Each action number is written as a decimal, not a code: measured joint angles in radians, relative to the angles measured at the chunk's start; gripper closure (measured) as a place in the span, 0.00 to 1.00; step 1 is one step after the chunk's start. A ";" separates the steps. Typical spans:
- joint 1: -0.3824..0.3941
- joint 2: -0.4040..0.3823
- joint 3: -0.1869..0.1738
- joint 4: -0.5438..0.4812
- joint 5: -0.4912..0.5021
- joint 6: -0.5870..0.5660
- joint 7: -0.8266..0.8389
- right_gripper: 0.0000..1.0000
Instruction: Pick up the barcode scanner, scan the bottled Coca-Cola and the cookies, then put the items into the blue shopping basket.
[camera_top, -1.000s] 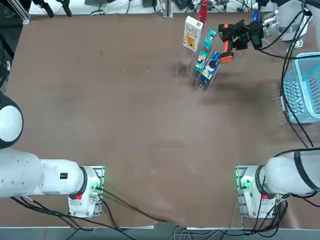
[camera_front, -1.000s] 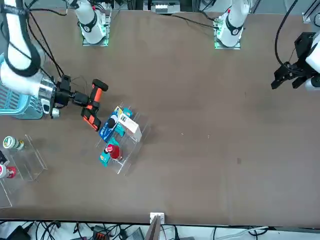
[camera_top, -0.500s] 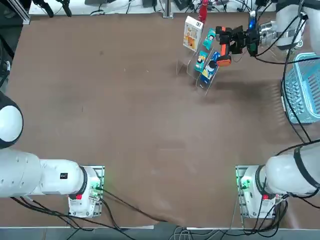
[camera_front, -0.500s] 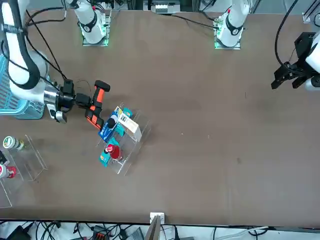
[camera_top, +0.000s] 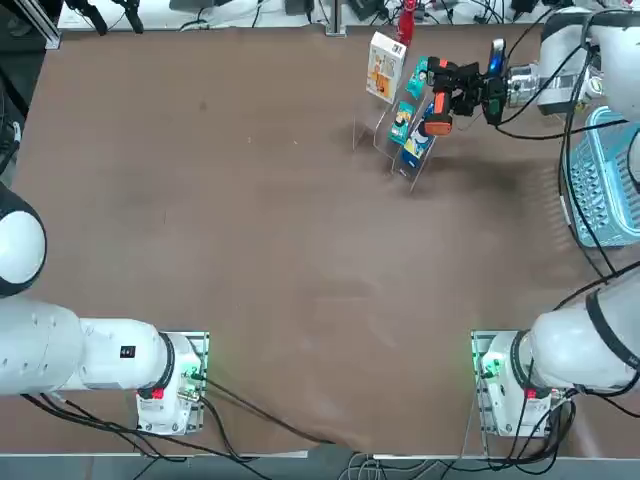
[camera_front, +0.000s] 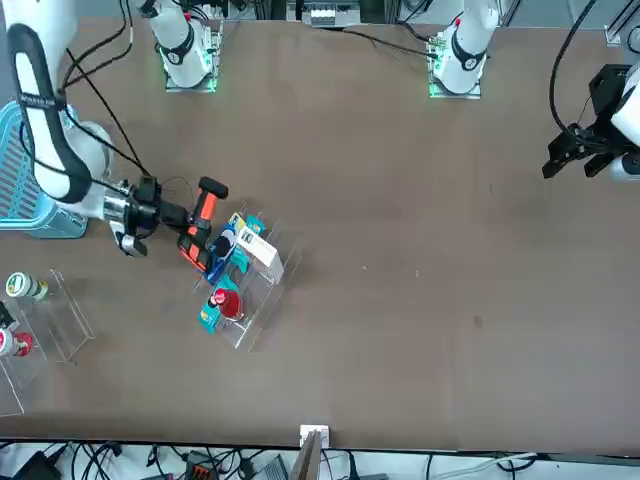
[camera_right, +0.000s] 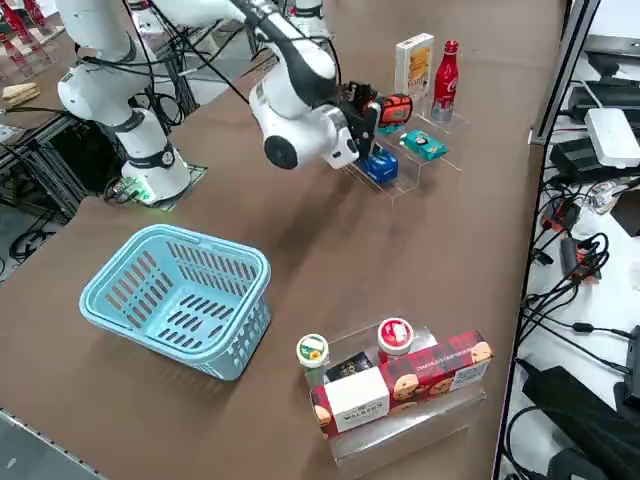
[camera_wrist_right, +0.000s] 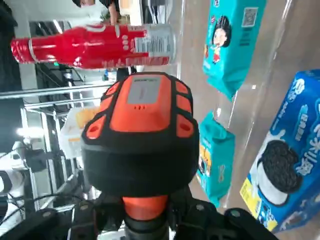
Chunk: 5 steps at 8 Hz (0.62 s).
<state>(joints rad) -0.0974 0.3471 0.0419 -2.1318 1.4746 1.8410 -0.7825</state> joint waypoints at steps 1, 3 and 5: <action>0.000 0.007 0.000 0.001 0.023 -0.001 -0.009 0.57; 0.001 0.020 0.001 0.001 0.074 -0.008 -0.059 0.57; 0.002 0.036 0.006 0.002 0.091 -0.026 -0.102 0.57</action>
<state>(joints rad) -0.0954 0.3833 0.0484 -2.1301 1.5654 1.8148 -0.8847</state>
